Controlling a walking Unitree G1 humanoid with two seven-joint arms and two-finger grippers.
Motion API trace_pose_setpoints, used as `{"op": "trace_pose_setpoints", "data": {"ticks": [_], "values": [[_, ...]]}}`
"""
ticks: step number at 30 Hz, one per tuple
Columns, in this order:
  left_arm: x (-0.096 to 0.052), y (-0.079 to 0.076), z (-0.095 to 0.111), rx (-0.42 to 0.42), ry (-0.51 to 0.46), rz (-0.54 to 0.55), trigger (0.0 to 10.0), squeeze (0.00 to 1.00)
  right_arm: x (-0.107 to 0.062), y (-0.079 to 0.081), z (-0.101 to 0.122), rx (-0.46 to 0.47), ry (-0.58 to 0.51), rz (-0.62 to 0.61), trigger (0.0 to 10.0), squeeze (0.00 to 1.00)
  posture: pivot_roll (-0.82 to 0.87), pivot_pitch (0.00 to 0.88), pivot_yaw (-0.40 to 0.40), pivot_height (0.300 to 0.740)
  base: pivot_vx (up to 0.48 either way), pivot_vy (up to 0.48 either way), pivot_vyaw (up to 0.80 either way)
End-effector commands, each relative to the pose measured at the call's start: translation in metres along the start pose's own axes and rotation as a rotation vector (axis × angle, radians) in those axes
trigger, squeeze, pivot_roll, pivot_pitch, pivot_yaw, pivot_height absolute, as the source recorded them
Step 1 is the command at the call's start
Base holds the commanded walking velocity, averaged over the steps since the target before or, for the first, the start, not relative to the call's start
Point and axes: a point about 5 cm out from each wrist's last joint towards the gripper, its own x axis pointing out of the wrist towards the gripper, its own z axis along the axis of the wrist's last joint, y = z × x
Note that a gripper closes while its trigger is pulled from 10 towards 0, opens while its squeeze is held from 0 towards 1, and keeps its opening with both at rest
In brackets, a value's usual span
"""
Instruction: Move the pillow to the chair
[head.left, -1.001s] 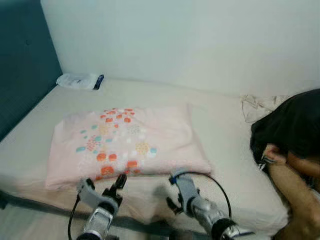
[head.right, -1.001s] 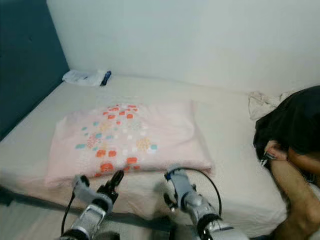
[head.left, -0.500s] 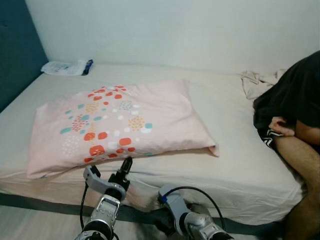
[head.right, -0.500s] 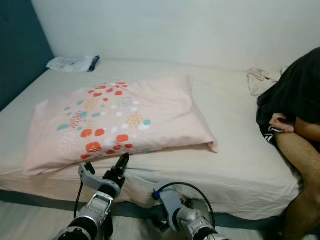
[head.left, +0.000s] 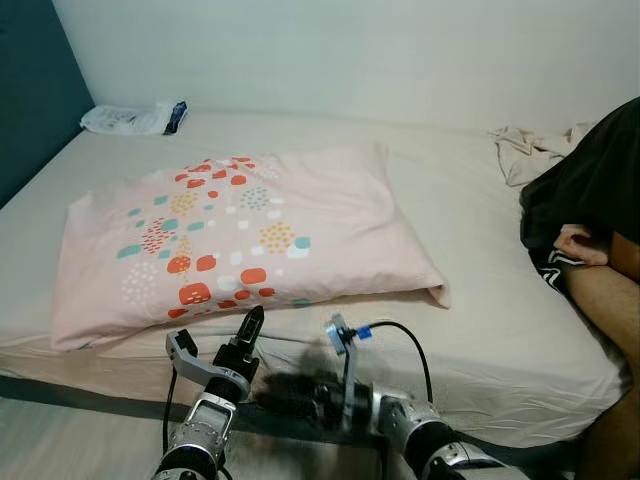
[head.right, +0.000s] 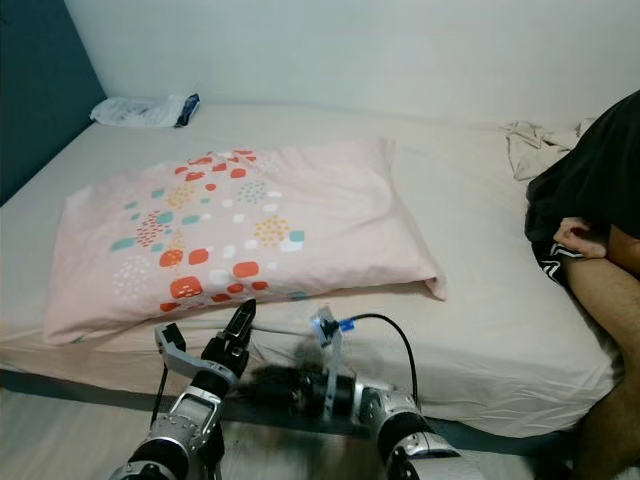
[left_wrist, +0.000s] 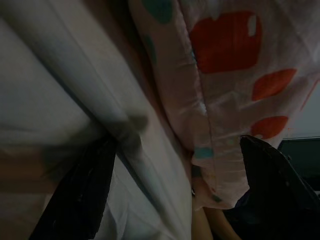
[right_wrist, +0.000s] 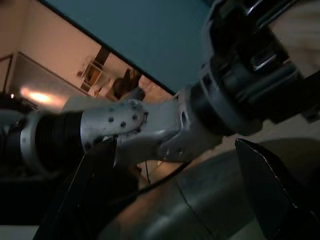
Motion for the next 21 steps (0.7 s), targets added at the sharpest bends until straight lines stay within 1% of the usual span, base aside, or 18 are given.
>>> {"op": "trace_pose_setpoints", "data": {"ticks": [1, 4, 6, 8, 9, 11, 13, 14, 15, 17, 19, 21], "values": [[0.007, -0.009, 0.012, 0.022, -0.043, -0.059, 10.0, 0.0, -0.001, -0.001, -0.003, -0.031, 0.043, -0.026, 10.0, 0.0, -0.05, 0.086, -0.055, 0.506, 0.0, 0.0, 0.0], [0.005, -0.011, 0.013, -0.036, -0.066, -0.092, 10.0, 0.0, -0.004, -0.003, -0.008, -0.069, 0.081, -0.064, 10.0, 0.0, -0.05, 0.091, -0.059, 0.506, 0.0, 0.0, 0.0], [0.004, -0.017, 0.016, -0.083, -0.087, -0.151, 10.0, 0.0, -0.004, -0.005, -0.007, -0.081, 0.07, -0.102, 10.0, 0.0, -0.05, 0.096, -0.055, 0.506, 0.0, 0.0, 0.0], [0.004, -0.018, 0.016, -0.096, -0.093, -0.171, 10.0, 0.0, -0.005, -0.005, -0.006, -0.079, 0.061, -0.107, 10.0, 0.0, -0.05, 0.097, -0.054, 0.506, 0.0, 0.0, 0.0], [0.002, -0.023, 0.018, -0.109, -0.093, -0.221, 10.0, 0.0, -0.006, -0.005, -0.006, -0.074, 0.057, -0.109, 10.0, 0.0, -0.05, 0.1, -0.051, 0.506, 0.0, 0.0, 0.0], [-0.008, -0.03, 0.022, -0.111, -0.065, -0.326, 10.0, 0.0, -0.008, -0.005, -0.009, -0.066, 0.066, -0.115, 10.0, 0.0, -0.06, 0.099, -0.047, 0.506, 0.0, 0.0, 0.0], [-0.017, -0.032, 0.025, -0.098, -0.027, -0.375, 10.0, 0.0, -0.009, -0.005, -0.012, -0.068, 0.084, -0.126, 10.0, 0.0, -0.05, 0.105, -0.05, 0.506, 0.0, 0.0, 0.0], [-0.021, -0.031, 0.026, -0.083, -0.009, -0.38, 10.0, 0.0, -0.009, -0.006, -0.013, -0.072, 0.092, -0.137, 10.0, 0.0, -0.05, 0.105, -0.05, 0.506, 0.0, 0.0, 0.0], [-0.025, -0.027, 0.028, -0.076, 0.005, -0.36, 10.0, 0.0, -0.009, -0.007, -0.013, -0.072, 0.092, -0.152, 10.0, 0.0, -0.05, 0.107, -0.05, 0.506, 0.0, 0.0, 0.0], [-0.028, -0.023, 0.031, -0.073, 0.016, -0.337, 10.0, 0.0, -0.009, -0.008, -0.013, -0.077, 0.088, -0.17, 10.0, 0.0, -0.05, 0.107, -0.049, 0.506, 0.0, 0.0, 0.0], [-0.029, -0.021, 0.031, -0.064, 0.019, -0.329, 10.0, 0.0, -0.009, -0.008, -0.012, -0.081, 0.084, -0.176, 10.0, 0.0, -0.05, 0.109, -0.048, 0.506, 0.0, 0.0, 0.0], [-0.025, -0.021, 0.03, -0.055, 0.01, -0.288, 10.0, 0.0, -0.009, -0.01, -0.007, -0.099, 0.054, -0.22, 10.0, 0.0, -0.05, 0.113, -0.048, 0.506, 0.0, 0.0, 0.0]]}}
